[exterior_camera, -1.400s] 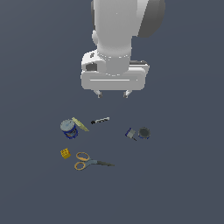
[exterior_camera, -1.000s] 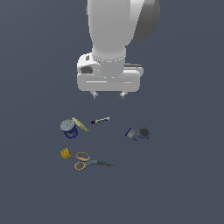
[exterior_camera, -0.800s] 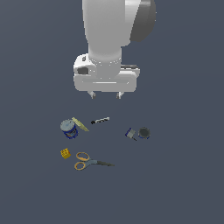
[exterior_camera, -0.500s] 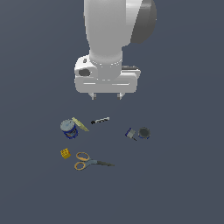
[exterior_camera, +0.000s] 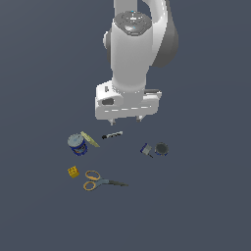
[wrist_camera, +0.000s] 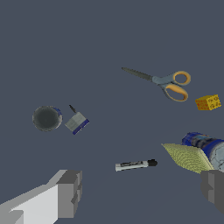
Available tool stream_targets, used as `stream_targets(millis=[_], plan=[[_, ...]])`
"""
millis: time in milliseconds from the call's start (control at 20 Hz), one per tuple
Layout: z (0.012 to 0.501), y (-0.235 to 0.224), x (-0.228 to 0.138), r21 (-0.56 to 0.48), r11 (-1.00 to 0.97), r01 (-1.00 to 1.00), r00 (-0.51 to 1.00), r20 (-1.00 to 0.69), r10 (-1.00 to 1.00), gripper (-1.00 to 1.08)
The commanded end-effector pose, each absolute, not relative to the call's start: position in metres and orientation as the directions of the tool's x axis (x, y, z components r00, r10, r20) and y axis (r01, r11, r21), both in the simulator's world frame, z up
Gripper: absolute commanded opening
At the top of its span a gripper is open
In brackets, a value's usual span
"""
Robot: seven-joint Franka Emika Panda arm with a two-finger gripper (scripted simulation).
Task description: Pick up a designated object from a clutter of objects.
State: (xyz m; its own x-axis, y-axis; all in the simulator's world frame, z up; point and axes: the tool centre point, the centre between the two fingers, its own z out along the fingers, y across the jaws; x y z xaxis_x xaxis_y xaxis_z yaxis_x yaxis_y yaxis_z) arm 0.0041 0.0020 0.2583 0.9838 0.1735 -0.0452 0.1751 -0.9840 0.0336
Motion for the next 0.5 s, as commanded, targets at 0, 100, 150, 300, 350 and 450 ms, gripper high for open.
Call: stream_targets(millis=[0, 100, 150, 300, 350, 450], plan=[[0.239, 0.012, 0.008, 0.035, -0.969, 0.244, 0.969, -0.045, 0.243, 1.00], [0.221, 0.022, 0.011, 0.034, -0.950, 0.309, 0.951, -0.043, 0.307, 1.00], [0.211, 0.027, 0.013, 0.034, -0.938, 0.344, 0.939, -0.043, 0.342, 1.00], [0.179, 0.046, 0.015, 0.031, -0.892, 0.452, 0.892, -0.039, 0.451, 1.00], [0.169, 0.052, 0.016, 0.029, -0.873, 0.487, 0.873, -0.038, 0.486, 1.00], [0.148, 0.064, 0.015, 0.025, -0.833, 0.553, 0.833, -0.034, 0.552, 1.00]])
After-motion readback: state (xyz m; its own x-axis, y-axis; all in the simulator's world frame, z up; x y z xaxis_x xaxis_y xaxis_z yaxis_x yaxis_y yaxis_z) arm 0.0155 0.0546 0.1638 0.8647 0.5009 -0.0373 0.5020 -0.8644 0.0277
